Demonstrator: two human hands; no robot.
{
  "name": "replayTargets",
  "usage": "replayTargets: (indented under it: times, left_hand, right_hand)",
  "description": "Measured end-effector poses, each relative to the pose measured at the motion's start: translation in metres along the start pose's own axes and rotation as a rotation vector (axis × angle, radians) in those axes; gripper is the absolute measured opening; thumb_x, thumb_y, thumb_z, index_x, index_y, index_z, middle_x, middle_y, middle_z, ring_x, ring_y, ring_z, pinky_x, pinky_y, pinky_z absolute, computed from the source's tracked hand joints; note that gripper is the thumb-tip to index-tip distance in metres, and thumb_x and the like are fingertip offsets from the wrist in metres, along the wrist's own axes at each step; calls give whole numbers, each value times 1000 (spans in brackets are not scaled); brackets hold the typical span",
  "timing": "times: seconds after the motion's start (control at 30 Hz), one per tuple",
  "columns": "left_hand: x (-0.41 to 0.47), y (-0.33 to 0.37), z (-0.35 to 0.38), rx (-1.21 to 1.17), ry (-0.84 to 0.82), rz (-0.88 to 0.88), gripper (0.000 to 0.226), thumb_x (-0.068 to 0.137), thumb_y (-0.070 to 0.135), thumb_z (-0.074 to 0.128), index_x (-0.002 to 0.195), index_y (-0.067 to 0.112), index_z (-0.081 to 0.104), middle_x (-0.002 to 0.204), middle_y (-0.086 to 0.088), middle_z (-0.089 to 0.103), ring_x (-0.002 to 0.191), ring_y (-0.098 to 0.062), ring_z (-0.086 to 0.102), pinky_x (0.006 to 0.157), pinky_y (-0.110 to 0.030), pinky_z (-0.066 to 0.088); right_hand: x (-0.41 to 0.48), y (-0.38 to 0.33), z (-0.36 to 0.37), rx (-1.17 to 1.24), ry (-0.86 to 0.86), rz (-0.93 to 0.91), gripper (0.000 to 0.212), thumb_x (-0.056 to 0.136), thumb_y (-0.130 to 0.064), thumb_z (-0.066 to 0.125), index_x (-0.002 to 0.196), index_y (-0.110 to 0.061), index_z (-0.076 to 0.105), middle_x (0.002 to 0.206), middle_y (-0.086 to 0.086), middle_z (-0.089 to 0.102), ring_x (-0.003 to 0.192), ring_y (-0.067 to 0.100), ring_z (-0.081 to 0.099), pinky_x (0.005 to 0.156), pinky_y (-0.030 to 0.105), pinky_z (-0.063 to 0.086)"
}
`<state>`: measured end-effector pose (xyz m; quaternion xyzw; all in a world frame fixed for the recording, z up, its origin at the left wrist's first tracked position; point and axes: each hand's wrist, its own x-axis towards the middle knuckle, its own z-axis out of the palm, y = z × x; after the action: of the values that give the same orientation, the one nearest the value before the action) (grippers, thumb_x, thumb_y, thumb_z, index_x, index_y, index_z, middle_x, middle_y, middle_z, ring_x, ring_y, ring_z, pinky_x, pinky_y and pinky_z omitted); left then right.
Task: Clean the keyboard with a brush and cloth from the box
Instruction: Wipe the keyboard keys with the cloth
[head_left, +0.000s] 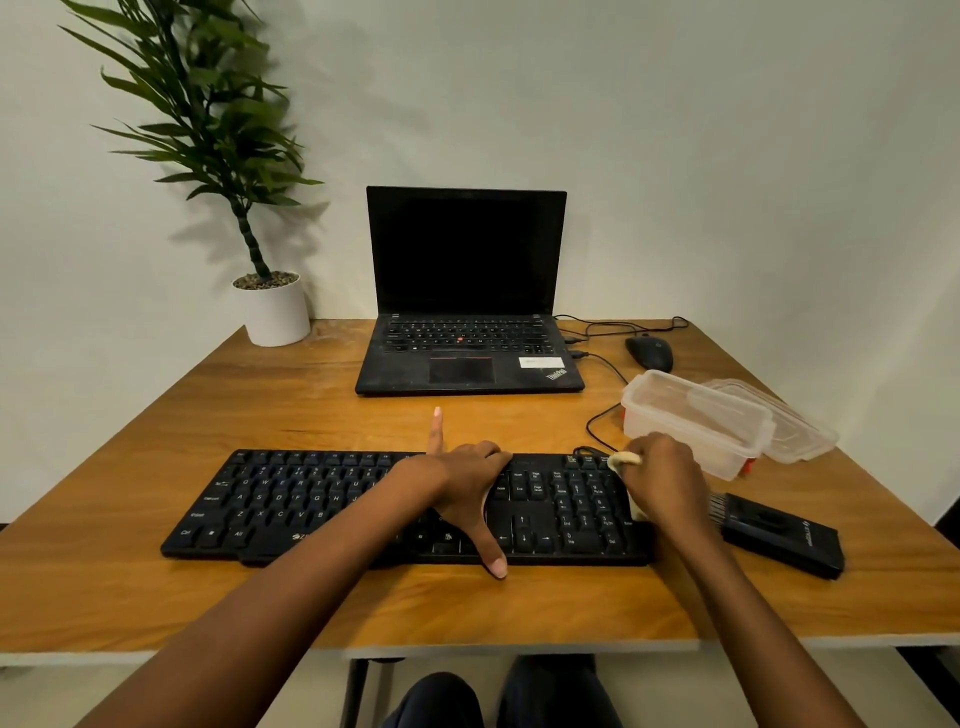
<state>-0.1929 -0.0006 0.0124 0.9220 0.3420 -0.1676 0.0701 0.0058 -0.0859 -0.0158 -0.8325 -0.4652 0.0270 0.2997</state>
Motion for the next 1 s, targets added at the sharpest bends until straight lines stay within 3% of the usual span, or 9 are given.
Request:
replayTargets:
  times: [0.1,0.23,0.37,0.57,0.67,0.73,0.8,0.87,1.0]
  left_hand:
    - [0,0,1,33,30,3,126,60,70,70,151,15,3,156,-3,14,145,-23,10,90,-64,-36]
    - [2,2,2,75,53,1,126,61,73,67,151,14,3,156,-6,17,145,-24,12,81,-57,-39]
    - [1,2,2,51,46,1,126,60,72,69,151,14,3,157,-4,14,146,-23,8,82,-58,-39]
    - [0,4,0,57,18,-11,127,61,71,69,151,14,1,157,-4,12,146,-24,7,85,-61,-37]
    - [0,1,2,35,33,4,126,62,70,70,151,14,1,157,-3,11,146,-23,6,88,-63,-36]
    - [0,0,2,21,40,13,126,61,69,71,151,13,2,157,-3,12,146,-22,6,89,-62,-37]
    - [1,0,3,20,40,14,126,62,69,70,151,13,2,157,-3,11,146,-22,6,87,-60,-37]
    - [2,-1,4,20,41,15,127,61,71,69,151,13,2,158,-2,11,146,-22,6,87,-60,-38]
    - [2,-1,3,13,23,7,128,60,71,70,151,15,1,158,-2,10,146,-22,5,94,-64,-34]
  right_hand:
    - [15,-8,4,-11,11,30,15,85,-11,62,98,-9,71,92,12,70,81,26,62,61,27,41]
    - [-35,12,-6,-23,26,-60,17,86,-11,62,102,-12,69,96,5,64,70,11,49,50,18,31]
    - [-53,27,-35,-70,-207,-96,19,87,-14,61,104,-18,68,99,1,63,69,3,46,52,14,33]
    - [18,1,-32,-154,-357,-268,19,87,-13,58,103,-14,68,104,6,66,92,20,58,77,35,49]
    - [37,-12,-24,-295,-486,-315,13,86,-13,55,90,-8,66,96,9,64,88,23,58,71,34,46]
    - [40,-26,-21,-362,-524,-324,11,86,-13,53,76,-14,57,86,6,58,85,24,55,62,30,42]
    - [41,-39,-16,-411,-545,-330,10,88,-15,50,92,-12,58,95,9,57,90,24,54,68,29,45]
    - [38,-52,-9,-444,-530,-334,26,89,-15,48,112,-6,56,113,13,59,102,26,56,81,34,46]
    - [33,-63,0,-430,-500,-345,30,87,-16,50,115,-6,56,118,13,58,105,27,57,78,33,45]
